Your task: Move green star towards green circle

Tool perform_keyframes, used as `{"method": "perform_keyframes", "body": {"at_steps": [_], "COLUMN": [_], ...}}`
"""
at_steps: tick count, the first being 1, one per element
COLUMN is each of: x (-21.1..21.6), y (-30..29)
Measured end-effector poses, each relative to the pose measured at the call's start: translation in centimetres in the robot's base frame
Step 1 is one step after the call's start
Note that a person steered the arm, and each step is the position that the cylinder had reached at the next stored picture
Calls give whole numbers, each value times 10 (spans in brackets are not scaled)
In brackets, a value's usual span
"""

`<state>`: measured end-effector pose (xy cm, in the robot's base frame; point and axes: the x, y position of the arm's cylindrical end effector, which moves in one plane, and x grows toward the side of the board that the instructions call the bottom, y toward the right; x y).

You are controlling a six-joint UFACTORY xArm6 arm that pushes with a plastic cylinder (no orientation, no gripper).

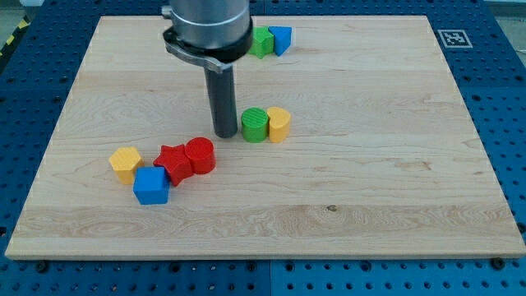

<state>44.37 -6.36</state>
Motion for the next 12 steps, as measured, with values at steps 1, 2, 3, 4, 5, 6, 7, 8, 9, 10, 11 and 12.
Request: {"method": "perform_keyframes", "body": {"at_steps": [1, 2, 3, 4, 5, 6, 7, 8, 9, 10, 11, 12], "x": [-16, -16, -25, -28, -28, -51, -95, -144, -193, -216, -221, -221], "y": [-4, -10, -27, -28, -28, -47, -65, -61, -43, -27, -8, -5]}}
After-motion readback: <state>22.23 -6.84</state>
